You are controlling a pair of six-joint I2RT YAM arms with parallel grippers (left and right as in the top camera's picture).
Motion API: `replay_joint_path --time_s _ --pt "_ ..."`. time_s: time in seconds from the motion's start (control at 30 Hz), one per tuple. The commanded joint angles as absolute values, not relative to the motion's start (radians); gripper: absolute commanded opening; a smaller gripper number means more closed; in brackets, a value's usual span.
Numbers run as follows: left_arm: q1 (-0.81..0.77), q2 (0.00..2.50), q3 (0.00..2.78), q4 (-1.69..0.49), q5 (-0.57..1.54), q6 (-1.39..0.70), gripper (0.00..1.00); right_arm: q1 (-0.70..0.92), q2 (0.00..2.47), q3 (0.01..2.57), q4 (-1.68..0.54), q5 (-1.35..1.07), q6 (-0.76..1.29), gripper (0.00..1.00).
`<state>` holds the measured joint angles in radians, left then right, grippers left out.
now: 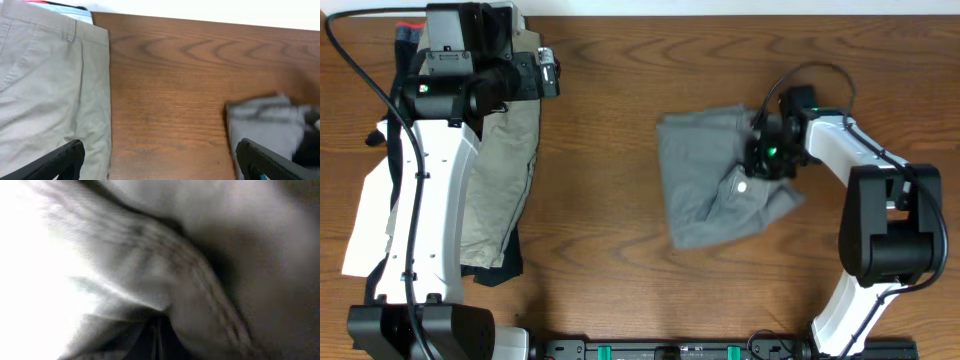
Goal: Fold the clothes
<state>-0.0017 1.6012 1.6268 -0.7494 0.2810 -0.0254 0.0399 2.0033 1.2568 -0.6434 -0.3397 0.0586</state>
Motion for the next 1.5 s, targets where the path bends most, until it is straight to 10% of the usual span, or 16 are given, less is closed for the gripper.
replay_joint_path --time_s 0.0,0.23,0.67,1.17,1.47 --pt "0.002 1.616 1.620 -0.740 0.271 -0.019 0.98 -0.011 2.048 1.242 -0.496 -0.054 0.026 0.01" --pt "0.002 1.627 1.620 -0.739 0.271 -0.019 0.98 -0.035 2.042 1.324 -0.368 -0.185 -0.005 0.01" --pt "0.002 1.630 1.620 -0.739 0.271 -0.019 0.98 -0.004 1.978 1.819 -0.977 -0.415 -0.080 0.09" --pt "0.002 1.630 1.620 -0.743 0.271 -0.019 0.98 0.075 1.982 1.617 -1.087 -0.125 -0.082 0.51" --pt "0.002 1.630 1.620 -0.748 0.272 -0.019 0.98 0.066 1.982 1.610 -1.046 -0.102 -0.083 0.46"
